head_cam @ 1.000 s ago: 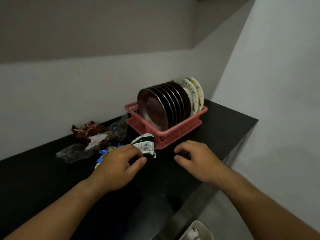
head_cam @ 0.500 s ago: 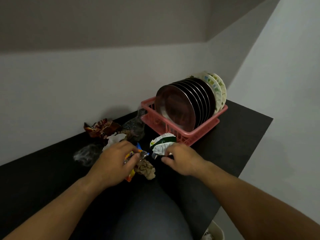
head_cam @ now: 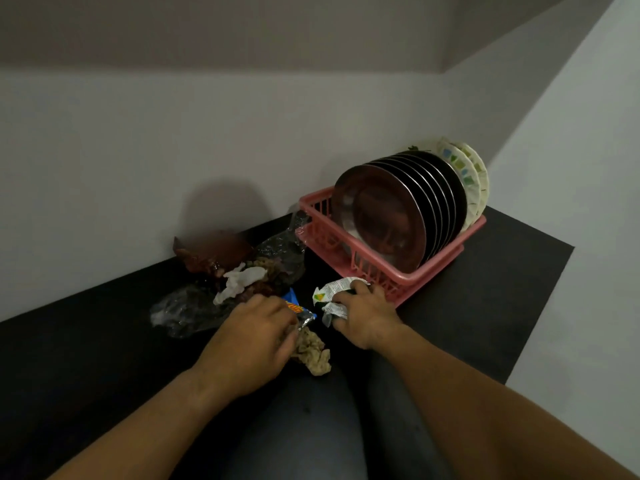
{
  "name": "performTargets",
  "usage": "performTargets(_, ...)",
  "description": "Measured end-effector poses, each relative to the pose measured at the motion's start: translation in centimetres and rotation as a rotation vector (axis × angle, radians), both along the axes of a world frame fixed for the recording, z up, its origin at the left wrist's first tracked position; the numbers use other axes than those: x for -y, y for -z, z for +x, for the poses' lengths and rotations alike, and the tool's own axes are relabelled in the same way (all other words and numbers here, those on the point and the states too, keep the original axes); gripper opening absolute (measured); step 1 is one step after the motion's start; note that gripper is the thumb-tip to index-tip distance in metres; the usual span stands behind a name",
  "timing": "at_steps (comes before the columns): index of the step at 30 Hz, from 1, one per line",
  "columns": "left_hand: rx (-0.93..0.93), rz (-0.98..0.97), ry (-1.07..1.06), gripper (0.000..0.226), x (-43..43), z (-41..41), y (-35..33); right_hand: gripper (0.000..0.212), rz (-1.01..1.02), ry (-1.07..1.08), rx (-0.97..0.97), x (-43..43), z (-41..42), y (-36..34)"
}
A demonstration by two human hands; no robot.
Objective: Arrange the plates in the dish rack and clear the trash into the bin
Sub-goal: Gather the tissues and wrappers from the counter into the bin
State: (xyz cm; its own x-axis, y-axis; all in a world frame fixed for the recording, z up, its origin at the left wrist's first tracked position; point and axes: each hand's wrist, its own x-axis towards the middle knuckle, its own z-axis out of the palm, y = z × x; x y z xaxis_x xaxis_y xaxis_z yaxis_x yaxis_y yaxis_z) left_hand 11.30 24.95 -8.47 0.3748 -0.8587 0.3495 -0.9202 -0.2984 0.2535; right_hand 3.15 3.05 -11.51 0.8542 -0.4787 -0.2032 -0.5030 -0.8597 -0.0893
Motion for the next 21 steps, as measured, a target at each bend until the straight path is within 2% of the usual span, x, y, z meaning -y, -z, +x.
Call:
performTargets(4, 0.165, 0.182, 0.009, 0.029, 0.9, -1.9, 1.1, 0.062, -0.147, -0.056, 0.063, -0.8, -1.5, 1.6)
performTargets(8, 0.198, 0.312, -0.024, 0.048, 2.1, -3.1, 2.7, 0.073, -0.166, -0.028, 0.055, -1.4, -3.1, 2.5)
performTargets(12, 0.133, 0.396, -0.038, 0.053, 3.3, -3.3, 4.8, 0.057, -0.146, -0.024, 0.068, -1.3, -5.2, 2.8)
performTargets(17, 0.127, 0.436, -0.017, 0.039, 5.0, -4.6, 6.0, 0.039, -0.014, 0.041, 0.124, -0.5, -8.2, 3.3)
performTargets(21, -0.017, 0.456, -0.061, 0.045, 4.9, -5.3, 6.3, 0.027, 0.063, 0.169, 0.14, 0.0, -9.6, 3.2)
